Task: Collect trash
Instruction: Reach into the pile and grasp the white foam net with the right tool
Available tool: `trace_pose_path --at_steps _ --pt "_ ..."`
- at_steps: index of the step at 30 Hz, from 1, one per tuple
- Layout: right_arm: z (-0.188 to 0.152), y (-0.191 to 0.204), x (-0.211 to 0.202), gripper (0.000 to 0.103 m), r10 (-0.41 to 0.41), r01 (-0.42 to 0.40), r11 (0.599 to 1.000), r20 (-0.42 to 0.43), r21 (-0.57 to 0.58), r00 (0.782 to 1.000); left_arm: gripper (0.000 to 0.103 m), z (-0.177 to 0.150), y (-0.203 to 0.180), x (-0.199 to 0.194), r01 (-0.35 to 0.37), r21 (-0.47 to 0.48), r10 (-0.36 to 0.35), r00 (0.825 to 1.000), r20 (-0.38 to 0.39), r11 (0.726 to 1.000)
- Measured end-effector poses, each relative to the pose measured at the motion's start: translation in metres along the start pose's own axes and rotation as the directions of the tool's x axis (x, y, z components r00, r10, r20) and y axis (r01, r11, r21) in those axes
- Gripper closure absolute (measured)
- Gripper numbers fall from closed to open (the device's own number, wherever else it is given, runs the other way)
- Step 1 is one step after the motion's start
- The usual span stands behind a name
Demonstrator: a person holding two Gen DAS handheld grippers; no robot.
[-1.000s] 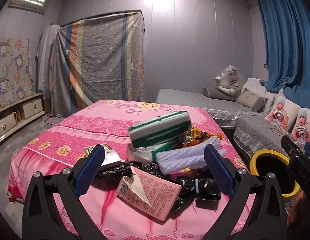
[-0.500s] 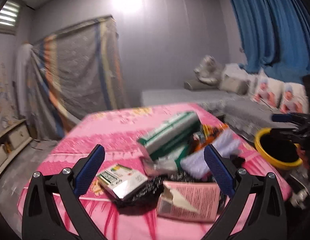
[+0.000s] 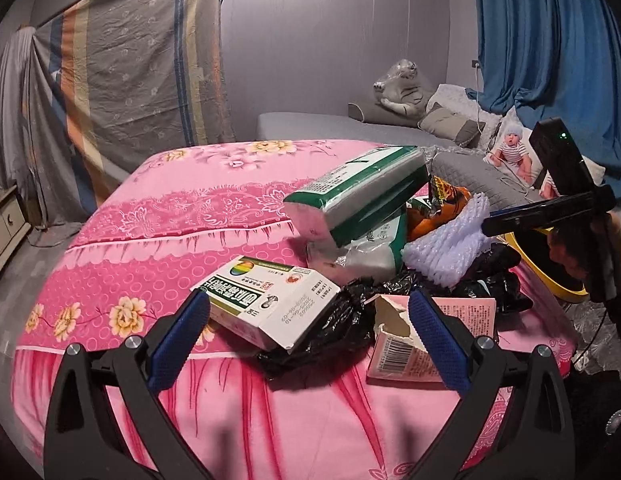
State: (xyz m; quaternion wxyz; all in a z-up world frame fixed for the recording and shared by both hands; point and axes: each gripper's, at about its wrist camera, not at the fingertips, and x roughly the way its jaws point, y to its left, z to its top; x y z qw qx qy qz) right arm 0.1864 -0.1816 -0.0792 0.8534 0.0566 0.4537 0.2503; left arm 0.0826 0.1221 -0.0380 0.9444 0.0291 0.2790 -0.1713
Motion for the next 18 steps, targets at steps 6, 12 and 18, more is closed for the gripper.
trace_pose_path --at_steps 6,12,18 --pt "0.0 0.001 0.006 0.077 0.012 -0.013 0.999 -0.023 -0.031 1.0 0.008 -0.006 -0.019 -0.006 0.054 0.08 -0.056 0.998 0.028 0.995" --pt "0.0 -0.007 -0.009 0.092 0.096 -0.097 0.995 0.019 0.022 0.995 0.008 -0.006 -0.042 -0.002 0.098 0.156 -0.1 0.995 0.005 0.983" --pt "-0.003 -0.006 -0.038 0.092 0.134 -0.136 0.99 0.075 0.019 0.988 0.008 -0.005 -0.065 0.0 0.159 0.212 -0.162 0.987 -0.001 0.964"
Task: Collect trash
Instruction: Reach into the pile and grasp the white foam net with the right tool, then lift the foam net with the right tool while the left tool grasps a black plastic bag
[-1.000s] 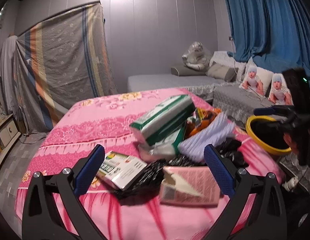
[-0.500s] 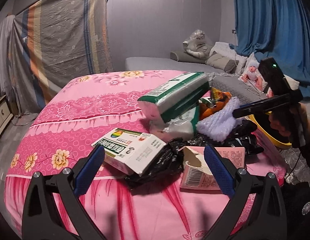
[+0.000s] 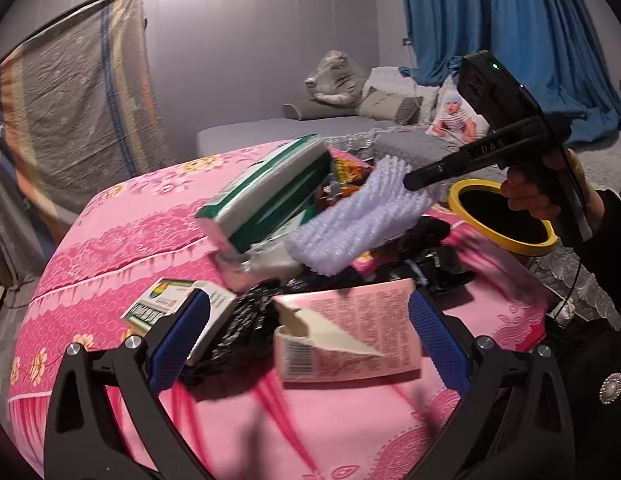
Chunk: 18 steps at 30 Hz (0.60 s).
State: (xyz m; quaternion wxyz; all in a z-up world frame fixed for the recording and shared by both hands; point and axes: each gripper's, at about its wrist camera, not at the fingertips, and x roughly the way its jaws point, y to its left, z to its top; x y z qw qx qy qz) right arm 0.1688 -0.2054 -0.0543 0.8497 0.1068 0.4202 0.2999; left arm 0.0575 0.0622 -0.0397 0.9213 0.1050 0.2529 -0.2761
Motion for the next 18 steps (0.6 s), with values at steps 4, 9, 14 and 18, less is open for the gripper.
trace_pose_path --at_steps 4,9,14,18 --pt "0.002 0.002 -0.025 0.092 -0.008 0.008 1.0 0.059 -0.003 0.998 0.008 0.002 -0.019 0.004 0.041 0.064 -0.041 0.999 0.0 0.997" --pt "0.0 -0.002 -0.06 0.092 -0.015 0.013 1.0 0.145 0.016 0.989 0.008 0.004 -0.033 0.012 0.075 0.099 -0.073 0.997 -0.02 0.992" --pt "-0.012 -0.007 -0.092 0.092 -0.039 0.029 0.998 0.216 0.05 0.976 0.008 0.016 -0.051 0.019 0.149 0.084 -0.146 0.989 -0.034 0.985" --pt "-0.023 -0.01 -0.114 0.092 -0.06 0.042 0.997 0.273 0.071 0.96 0.008 0.031 -0.076 0.031 0.196 0.082 -0.194 0.98 -0.037 0.977"
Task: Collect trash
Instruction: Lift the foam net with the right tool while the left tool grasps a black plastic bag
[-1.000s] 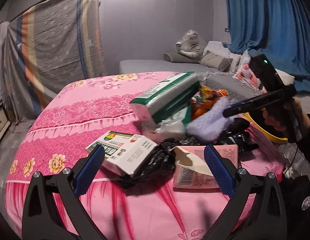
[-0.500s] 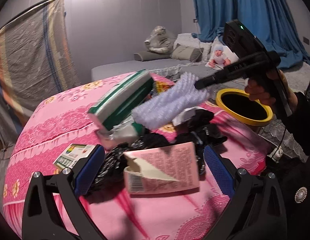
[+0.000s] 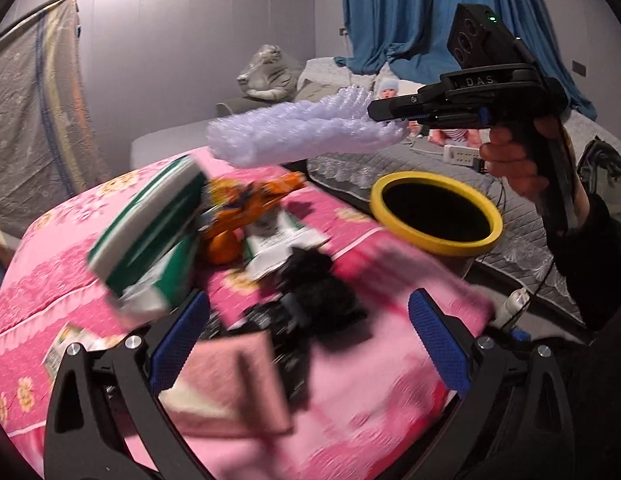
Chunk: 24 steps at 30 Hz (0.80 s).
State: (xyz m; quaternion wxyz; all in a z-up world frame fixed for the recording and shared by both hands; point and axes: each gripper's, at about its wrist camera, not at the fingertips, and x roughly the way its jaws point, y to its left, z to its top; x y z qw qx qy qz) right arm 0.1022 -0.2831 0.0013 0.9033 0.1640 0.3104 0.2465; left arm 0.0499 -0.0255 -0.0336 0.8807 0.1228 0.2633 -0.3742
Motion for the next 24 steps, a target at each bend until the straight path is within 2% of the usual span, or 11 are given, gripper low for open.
trace_pose_path --at_steps 5,11,14,17,19,21,24 --pt "-0.007 -0.012 -0.021 0.092 -0.024 0.023 0.999 0.034 0.027 0.999 0.008 0.015 -0.017 0.038 -0.001 0.024 0.003 0.997 -0.083 1.0" --pt "-0.014 -0.025 -0.041 0.092 -0.039 0.034 0.997 0.066 0.065 0.997 0.009 0.022 -0.012 0.072 -0.002 0.021 0.006 0.983 -0.184 1.0" --pt "-0.017 -0.029 -0.051 0.092 -0.044 0.037 0.997 0.083 0.074 0.996 0.027 0.02 -0.005 0.087 -0.001 -0.006 0.0 0.971 -0.239 1.0" --pt "-0.02 -0.029 -0.058 0.092 -0.046 0.039 0.996 0.096 0.077 0.994 0.029 0.017 -0.002 0.094 -0.027 -0.014 0.023 0.965 -0.259 1.0" --pt "-0.02 -0.031 -0.06 0.092 -0.05 0.042 0.996 0.099 0.08 0.994 0.035 0.016 -0.001 0.095 -0.031 -0.02 0.024 0.963 -0.269 0.999" --pt "-0.02 -0.032 -0.062 0.092 -0.046 0.038 0.996 0.1 0.086 0.994 0.055 0.015 0.0 0.099 -0.03 -0.034 0.019 0.959 -0.283 0.999" --pt "-0.02 -0.031 -0.062 0.092 -0.046 0.036 0.995 0.102 0.093 0.994 0.068 0.015 0.003 0.099 -0.027 -0.057 0.01 0.958 -0.286 0.998"
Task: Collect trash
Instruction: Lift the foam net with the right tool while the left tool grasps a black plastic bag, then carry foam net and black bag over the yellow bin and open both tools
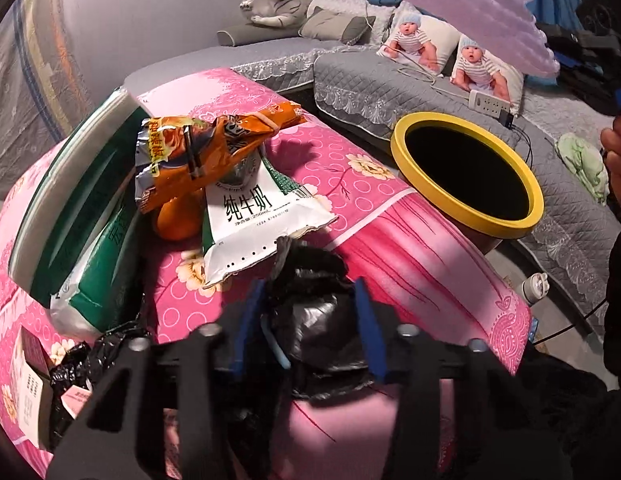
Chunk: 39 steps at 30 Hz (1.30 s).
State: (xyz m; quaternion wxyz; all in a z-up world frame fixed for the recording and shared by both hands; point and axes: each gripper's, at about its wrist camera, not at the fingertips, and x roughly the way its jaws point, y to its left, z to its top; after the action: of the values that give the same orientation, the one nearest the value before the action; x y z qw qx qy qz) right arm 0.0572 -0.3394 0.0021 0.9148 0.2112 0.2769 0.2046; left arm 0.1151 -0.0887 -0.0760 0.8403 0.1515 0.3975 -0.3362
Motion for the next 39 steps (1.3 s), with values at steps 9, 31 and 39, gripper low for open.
trace_pose_path --at_steps 9,31,39 --pt "0.003 -0.003 -0.001 0.092 -0.02 0.02 1.0 0.016 0.02 1.0 0.074 -0.004 -0.008 -0.058 0.062 0.005 -0.062 0.984 0.169 0.998" --pt "-0.009 -0.052 -0.04 0.092 -0.389 0.36 0.913 0.141 0.192 0.911 0.074 0.073 -0.029 -0.079 0.144 -0.003 -0.132 0.912 0.388 0.99" --pt "-0.029 -0.101 -0.062 0.092 -0.502 0.448 0.842 0.133 0.301 0.854 0.074 0.117 -0.066 -0.035 0.212 0.073 -0.224 0.909 0.352 0.975"
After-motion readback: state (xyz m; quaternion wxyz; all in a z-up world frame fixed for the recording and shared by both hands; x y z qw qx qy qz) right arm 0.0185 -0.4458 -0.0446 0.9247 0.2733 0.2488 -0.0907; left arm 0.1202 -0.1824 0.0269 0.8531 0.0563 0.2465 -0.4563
